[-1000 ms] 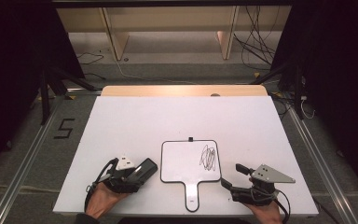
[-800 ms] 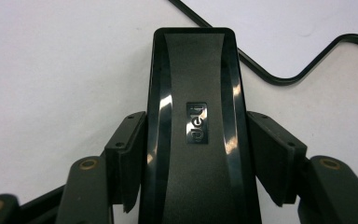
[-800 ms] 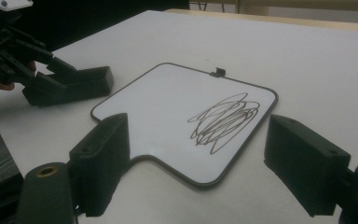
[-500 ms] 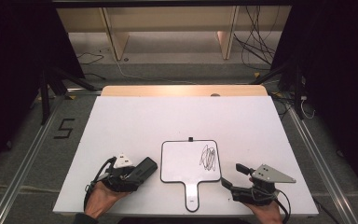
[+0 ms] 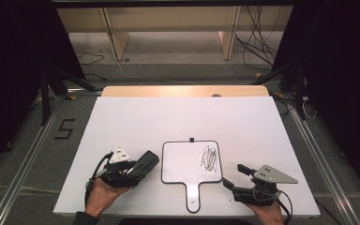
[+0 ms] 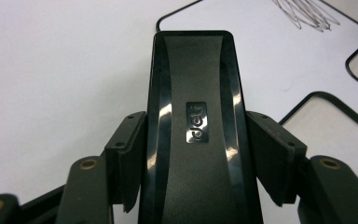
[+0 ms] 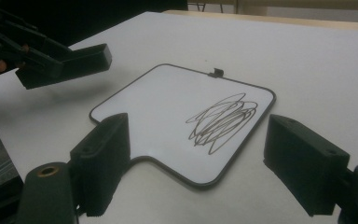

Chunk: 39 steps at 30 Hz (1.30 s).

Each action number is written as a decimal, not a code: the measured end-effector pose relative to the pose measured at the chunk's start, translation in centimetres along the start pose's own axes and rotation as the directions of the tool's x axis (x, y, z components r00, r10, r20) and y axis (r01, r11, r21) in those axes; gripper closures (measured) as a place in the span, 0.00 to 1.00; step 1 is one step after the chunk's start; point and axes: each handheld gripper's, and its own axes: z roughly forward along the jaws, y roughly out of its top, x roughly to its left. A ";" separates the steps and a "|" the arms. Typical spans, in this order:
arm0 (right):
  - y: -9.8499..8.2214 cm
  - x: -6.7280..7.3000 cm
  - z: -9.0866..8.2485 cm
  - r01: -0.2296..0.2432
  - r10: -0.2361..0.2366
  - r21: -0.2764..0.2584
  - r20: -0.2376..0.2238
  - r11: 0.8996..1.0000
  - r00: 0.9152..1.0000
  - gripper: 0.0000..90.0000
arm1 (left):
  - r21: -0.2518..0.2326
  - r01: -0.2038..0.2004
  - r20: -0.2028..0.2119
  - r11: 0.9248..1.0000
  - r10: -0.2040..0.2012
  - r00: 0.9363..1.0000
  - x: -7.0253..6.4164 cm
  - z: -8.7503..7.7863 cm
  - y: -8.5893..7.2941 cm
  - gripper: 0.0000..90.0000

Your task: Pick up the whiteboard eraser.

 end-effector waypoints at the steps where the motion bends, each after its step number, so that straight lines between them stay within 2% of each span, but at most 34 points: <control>1: 0.0 0.0 0.0 -0.002 0.002 0.000 0.000 1.000 1.000 0.26 | -0.001 -0.003 0.003 1.000 0.003 1.000 0.0 0.0 0.2 0.45; 17: 0.0 -0.2 -0.1 -0.013 0.013 -0.001 0.004 1.000 1.000 0.26 | -0.032 -0.019 0.028 0.999 0.020 0.999 -1.2 1.8 3.2 0.45; 39: 0.0 -0.3 -0.1 -0.009 0.009 -0.010 0.003 1.000 1.000 0.26 | -0.040 -0.047 0.061 0.998 0.050 0.997 -2.8 3.9 5.5 0.45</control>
